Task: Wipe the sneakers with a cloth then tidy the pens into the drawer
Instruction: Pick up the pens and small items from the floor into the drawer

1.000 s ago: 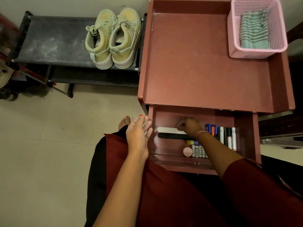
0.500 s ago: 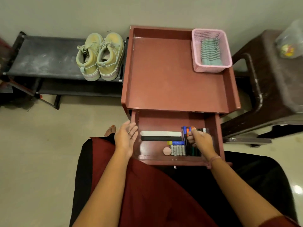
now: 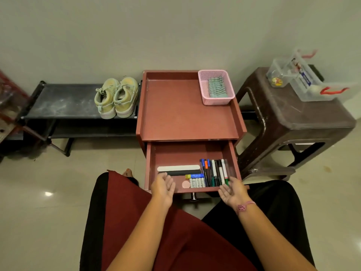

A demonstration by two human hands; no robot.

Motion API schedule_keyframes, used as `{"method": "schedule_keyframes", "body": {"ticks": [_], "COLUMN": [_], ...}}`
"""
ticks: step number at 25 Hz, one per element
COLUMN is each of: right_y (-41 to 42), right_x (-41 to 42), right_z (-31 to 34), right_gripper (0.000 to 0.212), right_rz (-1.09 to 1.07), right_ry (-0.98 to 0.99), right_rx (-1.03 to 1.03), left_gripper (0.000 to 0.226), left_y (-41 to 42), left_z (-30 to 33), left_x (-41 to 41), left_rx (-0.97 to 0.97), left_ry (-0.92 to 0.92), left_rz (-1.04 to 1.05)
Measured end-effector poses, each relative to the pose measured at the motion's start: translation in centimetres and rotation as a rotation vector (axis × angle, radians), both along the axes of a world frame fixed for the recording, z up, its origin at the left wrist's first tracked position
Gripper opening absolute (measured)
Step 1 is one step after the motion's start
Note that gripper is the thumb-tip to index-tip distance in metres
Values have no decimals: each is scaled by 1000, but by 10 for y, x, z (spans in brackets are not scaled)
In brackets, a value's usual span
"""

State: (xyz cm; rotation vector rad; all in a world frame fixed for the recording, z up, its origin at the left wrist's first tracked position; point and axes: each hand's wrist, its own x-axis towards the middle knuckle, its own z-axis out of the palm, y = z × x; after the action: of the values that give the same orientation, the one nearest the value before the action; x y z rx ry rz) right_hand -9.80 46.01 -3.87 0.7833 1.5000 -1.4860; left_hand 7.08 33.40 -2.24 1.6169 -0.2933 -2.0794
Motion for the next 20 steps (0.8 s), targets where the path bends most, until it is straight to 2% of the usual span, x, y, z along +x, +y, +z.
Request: {"method": "schedule_keyframes", "body": {"ticks": [4, 6, 9, 15, 20], "right_y": [0, -2, -4, -9, -27], "right_x": [16, 21, 27, 23, 9], "right_z": [10, 12, 7, 3, -6], "right_gripper": [55, 62, 58, 49, 53], "right_rz": [1, -58, -134, -197, -222], "right_ry": [-70, -123, -176, -178, -208], "right_rx": [-26, -58, -146, -168, -165], "left_gripper": [26, 56, 71, 72, 80], "left_y": [23, 27, 27, 11, -12], "left_z": [3, 2, 3, -4, -19], "left_x": [6, 11, 13, 8, 0], "left_rx": [149, 199, 220, 266, 277], "left_ry": [6, 6, 44, 109, 120], "left_rz": [-18, -19, 23, 225, 211]}}
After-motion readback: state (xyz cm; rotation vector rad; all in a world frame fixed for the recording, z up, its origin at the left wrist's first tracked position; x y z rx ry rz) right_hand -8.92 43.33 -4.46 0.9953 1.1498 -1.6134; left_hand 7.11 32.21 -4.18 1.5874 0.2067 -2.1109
